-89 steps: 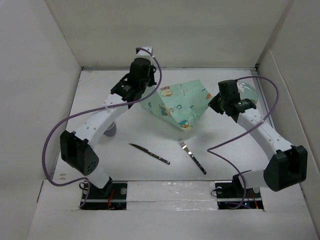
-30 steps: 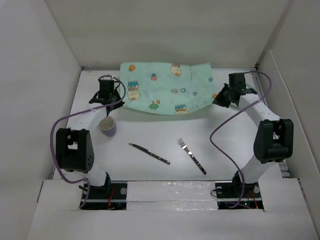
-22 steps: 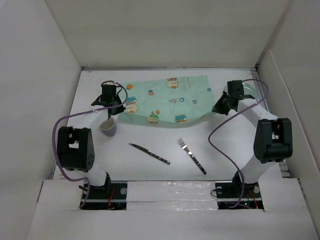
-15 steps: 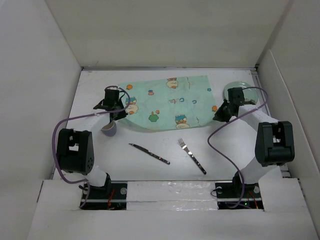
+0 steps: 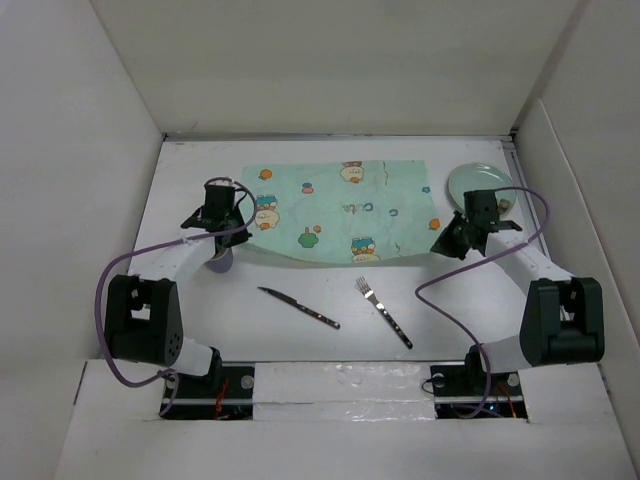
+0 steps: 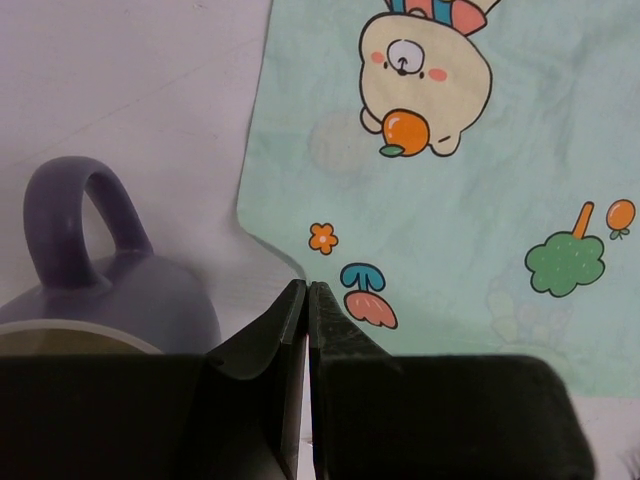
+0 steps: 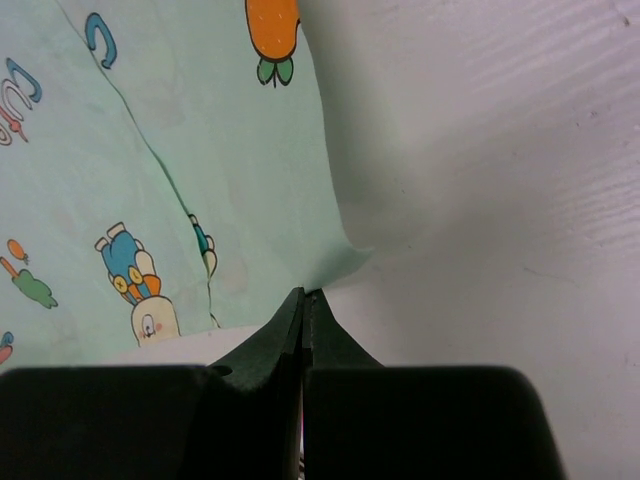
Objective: Set the dinner table for one person
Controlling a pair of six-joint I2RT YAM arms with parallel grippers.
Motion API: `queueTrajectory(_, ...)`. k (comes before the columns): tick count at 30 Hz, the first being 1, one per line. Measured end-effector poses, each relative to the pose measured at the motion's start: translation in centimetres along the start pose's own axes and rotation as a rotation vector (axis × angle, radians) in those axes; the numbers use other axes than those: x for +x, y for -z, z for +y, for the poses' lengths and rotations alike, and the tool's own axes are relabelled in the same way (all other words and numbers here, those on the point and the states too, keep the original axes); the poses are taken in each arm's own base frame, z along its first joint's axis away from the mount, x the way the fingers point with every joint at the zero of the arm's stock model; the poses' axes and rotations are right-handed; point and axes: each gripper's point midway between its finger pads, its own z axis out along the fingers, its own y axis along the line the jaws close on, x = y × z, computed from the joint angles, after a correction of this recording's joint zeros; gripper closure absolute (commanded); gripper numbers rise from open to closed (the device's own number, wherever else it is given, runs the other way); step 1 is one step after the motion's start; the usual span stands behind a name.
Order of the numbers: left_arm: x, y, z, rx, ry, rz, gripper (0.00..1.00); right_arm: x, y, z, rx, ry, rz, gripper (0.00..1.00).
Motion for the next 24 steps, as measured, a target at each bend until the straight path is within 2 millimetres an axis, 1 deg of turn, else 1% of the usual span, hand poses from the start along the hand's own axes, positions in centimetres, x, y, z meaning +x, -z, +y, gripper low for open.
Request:
queueTrajectory(4, 0.8, -0.1, 0.4, -0.013, -0.003, 0.021, 1.0, 1.4, -0.1, -1.1, 0.026, -0.006, 0.032, 1.0)
queueTrajectory(5, 1.0, 0.0, 0.5, -0.013, -0.003, 0.023, 1.0, 1.7, -0.1, -1.4, 0.031, -0.007, 0.038, 0.97)
queueTrajectory(6, 1.1, 0.0, 0.5, -0.014, -0.004, 0.026, 1.0, 1.9, -0.1, -1.6, 0.037, -0.009, 0.044, 0.93)
queueTrajectory(7, 1.2, 0.1, 0.6, -0.016, -0.004, 0.029, 0.96, 2.0, -0.1, -1.8, 0.042, -0.01, 0.048, 0.88)
queueTrajectory(8, 1.3, 0.1, 0.6, -0.015, -0.004, 0.032, 0.9, 2.1, 0.0, -1.9, 0.045, -0.012, 0.05, 0.77)
queueTrajectory(9, 1.3, 0.1, 0.6, -0.012, -0.004, 0.034, 0.79, 2.1, 0.0, -1.9, 0.046, -0.014, 0.051, 0.71)
queueTrajectory(10, 1.4, 0.2, 0.5, -0.008, -0.003, 0.036, 0.74, 2.1, 0.1, -1.9, 0.047, -0.015, 0.05, 0.68)
queueTrajectory(11, 1.4, 0.3, 0.4, -0.002, -0.004, 0.036, 0.7, 2.0, 0.2, -1.9, 0.046, -0.018, 0.049, 0.61)
queueTrajectory(12, 1.4, 0.4, 0.3, -0.001, -0.005, 0.035, 0.63, 1.9, 0.5, -1.8, 0.046, -0.019, 0.048, 0.59)
queueTrajectory(13, 1.3, 0.6, 0.2, 0.005, -0.004, 0.032, 0.62, 1.6, 0.8, -1.4, 0.043, -0.021, 0.043, 0.56)
queueTrajectory(14, 1.1, 0.9, 0.2, 0.008, -0.004, 0.028, 0.6, 0.9, 1.2, -0.9, 0.032, -0.023, 0.028, 0.49)
queueTrajectory(16, 0.2, 1.7, -0.3, 0.021, -0.002, 0.009, 0.59, -1.2, 2.4, 0.6, -0.002, -0.032, -0.025, 0.43)
queueTrajectory(17, -0.7, 2.3, -0.8, 0.04, 0.0, -0.006, 0.59, -2.6, 3.1, 1.3, -0.021, -0.042, -0.065, 0.39)
queueTrajectory(19, -2.7, 3.4, -2.0, 0.08, 0.003, -0.047, 0.61, -5.6, 4.4, 2.3, -0.055, -0.078, -0.15, 0.37)
queueTrajectory(21, -5.1, 4.7, -3.7, 0.142, 0.005, -0.102, 0.65, -8.6, 5.2, 2.1, -0.073, -0.141, -0.228, 0.36)
queueTrajectory(22, -6.3, 5.5, -4.5, 0.174, 0.005, -0.129, 0.66, -10.0, 5.3, 1.4, -0.069, -0.186, -0.258, 0.36)
queueTrajectory(24, -8.0, 7.0, -6.1, 0.248, 0.002, -0.171, 0.68, -12.4, 4.7, -0.8, -0.043, -0.287, -0.298, 0.35)
